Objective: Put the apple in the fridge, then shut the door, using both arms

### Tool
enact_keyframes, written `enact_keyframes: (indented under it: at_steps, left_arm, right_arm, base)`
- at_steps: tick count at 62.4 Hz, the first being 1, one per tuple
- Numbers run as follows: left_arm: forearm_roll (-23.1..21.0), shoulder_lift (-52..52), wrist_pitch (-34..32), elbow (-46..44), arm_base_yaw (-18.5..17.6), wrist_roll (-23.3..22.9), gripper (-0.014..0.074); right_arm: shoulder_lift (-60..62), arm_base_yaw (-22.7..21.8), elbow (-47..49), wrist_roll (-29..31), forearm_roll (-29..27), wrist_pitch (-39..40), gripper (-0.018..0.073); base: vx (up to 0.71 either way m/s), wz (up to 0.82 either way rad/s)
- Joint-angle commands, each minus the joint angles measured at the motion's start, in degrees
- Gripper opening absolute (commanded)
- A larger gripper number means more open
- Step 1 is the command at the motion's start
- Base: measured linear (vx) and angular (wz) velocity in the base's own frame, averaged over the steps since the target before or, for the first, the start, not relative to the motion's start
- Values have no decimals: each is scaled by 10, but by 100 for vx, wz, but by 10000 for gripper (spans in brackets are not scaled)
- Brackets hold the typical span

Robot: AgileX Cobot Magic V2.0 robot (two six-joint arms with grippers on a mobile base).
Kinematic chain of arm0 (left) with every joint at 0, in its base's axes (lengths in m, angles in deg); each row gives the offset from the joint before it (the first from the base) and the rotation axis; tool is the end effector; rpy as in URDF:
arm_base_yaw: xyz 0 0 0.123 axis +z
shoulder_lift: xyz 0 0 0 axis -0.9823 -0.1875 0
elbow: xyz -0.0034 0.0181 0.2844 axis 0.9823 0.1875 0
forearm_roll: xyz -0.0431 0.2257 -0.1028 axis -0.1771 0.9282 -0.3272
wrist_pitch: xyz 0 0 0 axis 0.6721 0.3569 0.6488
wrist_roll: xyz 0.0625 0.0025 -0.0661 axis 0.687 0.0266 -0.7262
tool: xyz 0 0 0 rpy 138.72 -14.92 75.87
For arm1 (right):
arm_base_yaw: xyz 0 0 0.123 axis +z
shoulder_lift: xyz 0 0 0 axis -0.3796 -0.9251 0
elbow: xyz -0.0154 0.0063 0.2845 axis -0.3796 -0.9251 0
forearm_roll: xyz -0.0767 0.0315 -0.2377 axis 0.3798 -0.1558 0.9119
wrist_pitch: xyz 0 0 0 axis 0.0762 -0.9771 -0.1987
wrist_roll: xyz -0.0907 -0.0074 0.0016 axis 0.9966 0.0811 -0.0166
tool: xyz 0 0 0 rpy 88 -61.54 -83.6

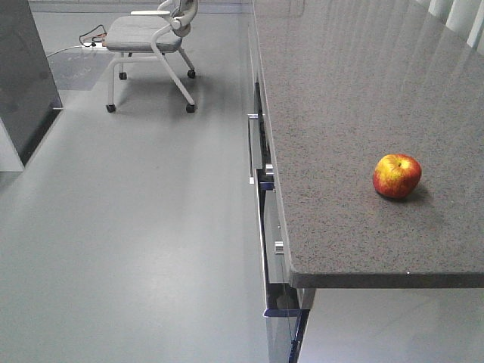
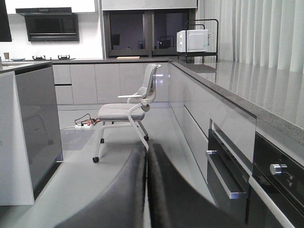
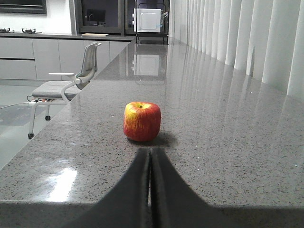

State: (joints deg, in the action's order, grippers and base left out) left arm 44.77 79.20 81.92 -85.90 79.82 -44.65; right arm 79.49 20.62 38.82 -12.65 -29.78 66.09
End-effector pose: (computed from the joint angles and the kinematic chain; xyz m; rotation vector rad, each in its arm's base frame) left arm 0.0564 0.0007 0.2050 -0.0337 1.4972 -0.0183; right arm 0.0568 -0.0016 0.1993 -0.0255 1.5588 -0.0708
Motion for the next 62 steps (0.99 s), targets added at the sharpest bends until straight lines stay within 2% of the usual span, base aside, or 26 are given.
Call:
enact_keyframes:
  at_steps: [1, 25, 32, 39, 45, 51, 62]
  left_arm:
    - [-6, 8, -44, 12, 0, -6, -6]
    - [-6, 8, -44, 12, 0, -6, -6]
    - [-6, 8, -44, 12, 0, -6, -6]
    - [-6, 8, -44, 12, 0, -6, -6]
    - [-6, 8, -44, 12, 0, -6, -6]
    - [-6, 8, -44, 12, 0, -6, -6]
    - [-6, 8, -44, 12, 0, -6, -6]
  right_arm:
    - [9, -3, -8, 2, 1, 42, -3]
    - [9, -3, -8, 2, 1, 42, -3]
    - [9, -3, -6, 7, 17, 55, -3]
    - [9, -3, 18, 0, 12, 58, -3]
    - [5, -3, 56, -2, -17, 51, -3]
    - [-22, -3, 105, 1, -20, 24, -3]
    - [-106, -3, 210, 5, -3, -78, -3]
  base:
    - [0, 0]
    - [0, 0]
    - [0, 0]
    - [0, 0]
    - [0, 0]
    - [0, 0]
    - [0, 0]
